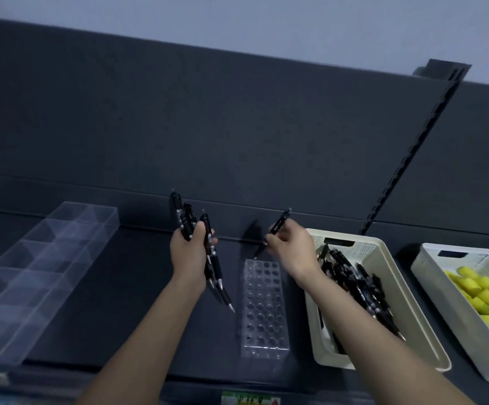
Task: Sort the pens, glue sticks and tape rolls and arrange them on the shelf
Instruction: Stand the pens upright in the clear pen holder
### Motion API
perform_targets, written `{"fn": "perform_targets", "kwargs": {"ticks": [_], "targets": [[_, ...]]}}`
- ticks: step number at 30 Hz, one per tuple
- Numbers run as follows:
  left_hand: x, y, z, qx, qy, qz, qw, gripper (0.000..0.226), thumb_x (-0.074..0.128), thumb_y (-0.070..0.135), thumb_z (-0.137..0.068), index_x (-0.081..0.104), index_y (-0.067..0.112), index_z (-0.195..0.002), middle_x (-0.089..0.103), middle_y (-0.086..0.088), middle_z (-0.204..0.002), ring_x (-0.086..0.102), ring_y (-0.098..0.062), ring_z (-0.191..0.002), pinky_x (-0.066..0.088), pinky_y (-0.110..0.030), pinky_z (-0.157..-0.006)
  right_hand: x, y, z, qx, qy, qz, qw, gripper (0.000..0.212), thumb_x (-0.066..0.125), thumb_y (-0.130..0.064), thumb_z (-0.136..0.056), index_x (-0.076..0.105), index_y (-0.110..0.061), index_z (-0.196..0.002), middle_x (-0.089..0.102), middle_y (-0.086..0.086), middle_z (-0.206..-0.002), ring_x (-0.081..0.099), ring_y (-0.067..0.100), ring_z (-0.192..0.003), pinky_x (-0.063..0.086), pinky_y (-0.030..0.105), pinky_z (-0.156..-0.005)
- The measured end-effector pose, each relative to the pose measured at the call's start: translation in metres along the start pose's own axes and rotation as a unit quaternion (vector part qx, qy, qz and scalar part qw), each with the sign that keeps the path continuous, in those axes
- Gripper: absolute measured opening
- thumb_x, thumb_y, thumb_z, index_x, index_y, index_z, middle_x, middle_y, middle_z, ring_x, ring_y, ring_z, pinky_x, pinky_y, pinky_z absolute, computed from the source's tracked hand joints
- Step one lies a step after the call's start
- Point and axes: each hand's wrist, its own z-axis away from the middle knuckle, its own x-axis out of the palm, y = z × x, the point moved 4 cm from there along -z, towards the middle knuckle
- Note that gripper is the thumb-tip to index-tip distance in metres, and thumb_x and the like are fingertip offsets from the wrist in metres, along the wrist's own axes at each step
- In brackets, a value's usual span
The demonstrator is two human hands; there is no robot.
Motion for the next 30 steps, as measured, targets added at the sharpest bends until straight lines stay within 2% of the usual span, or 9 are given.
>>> {"fn": "perform_targets", "kwargs": {"ticks": [3, 6, 9, 14, 23, 30], "targets": [[-0.008, -0.004, -0.005, -0.003, -0.003, -0.013, 1.0, 0.013, 0.054, 0.022, -0.097, 0.058, 0.01, -0.1, 0.066, -0.001, -0.077, 0.059, -0.007, -0.057, 0.045, -0.023, -0.05, 0.011, -0.002, -0.001, -0.036, -0.01, 0.1, 0.994, 0.009, 0.065, -0.014, -0.085, 0.062, -0.009, -0.091, 0.07, 0.005, -0.085, 0.066, 0.022, -0.08, 0.049, 0.027, -0.068], [-0.012, -0.005, -0.01, -0.013, -0.015, -0.018, 1.0, 0.014, 0.055, 0.023, -0.097, 0.059, 0.01, -0.1, 0.065, -0.001, -0.074, 0.059, -0.008, -0.057, 0.045, -0.025, -0.05, 0.017, -0.003, 0.0, -0.052, -0.007, 0.137, 0.989, 0.01, 0.064, -0.016, -0.087, 0.06, -0.007, -0.089, 0.066, 0.004, -0.08, 0.059, 0.015, -0.068, 0.037, 0.012, -0.053], [-0.011, -0.007, -0.011, -0.024, -0.03, -0.03, 0.999, 0.019, 0.055, 0.026, -0.097, 0.061, 0.009, -0.102, 0.065, 0.001, -0.069, 0.059, -0.01, -0.058, 0.045, -0.027, -0.051, 0.02, -0.007, -0.001, -0.068, -0.006, 0.157, 0.985, 0.01, 0.064, -0.016, -0.087, 0.055, -0.015, -0.082, 0.06, -0.003, -0.073, 0.051, 0.008, -0.061, 0.035, 0.003, -0.05], [-0.009, -0.011, -0.013, -0.031, -0.043, -0.027, 0.998, 0.019, 0.054, 0.024, -0.098, 0.059, 0.008, -0.106, 0.066, 0.001, -0.076, 0.061, -0.005, -0.057, 0.046, -0.023, -0.049, 0.024, -0.005, -0.007, -0.056, -0.021, 0.195, 0.979, 0.006, 0.066, -0.016, -0.083, 0.062, -0.013, -0.084, 0.063, -0.004, -0.075, 0.056, 0.012, -0.068, 0.034, 0.017, -0.056], [-0.005, -0.017, -0.017, -0.062, -0.063, 0.005, 0.996, 0.011, 0.054, 0.021, -0.098, 0.059, 0.012, -0.095, 0.065, 0.001, -0.076, 0.059, -0.005, -0.053, 0.044, -0.021, -0.043, 0.035, 0.013, -0.004, 0.006, -0.072, 0.193, 0.979, 0.008, 0.069, -0.012, -0.082, 0.072, -0.015, -0.089, 0.066, -0.002, -0.073, 0.062, 0.012, -0.071, 0.04, 0.019, -0.062], [-0.004, -0.016, -0.015, -0.059, -0.072, 0.004, 0.996, 0.012, 0.053, 0.019, -0.098, 0.058, 0.009, -0.097, 0.064, -0.001, -0.076, 0.058, -0.005, -0.051, 0.047, -0.02, -0.045, 0.04, 0.005, -0.008, -0.007, -0.098, 0.24, 0.966, 0.007, 0.066, -0.012, -0.084, 0.069, -0.009, -0.089, 0.069, 0.009, -0.084, 0.064, 0.025, -0.08, 0.054, 0.034, -0.072]]}}
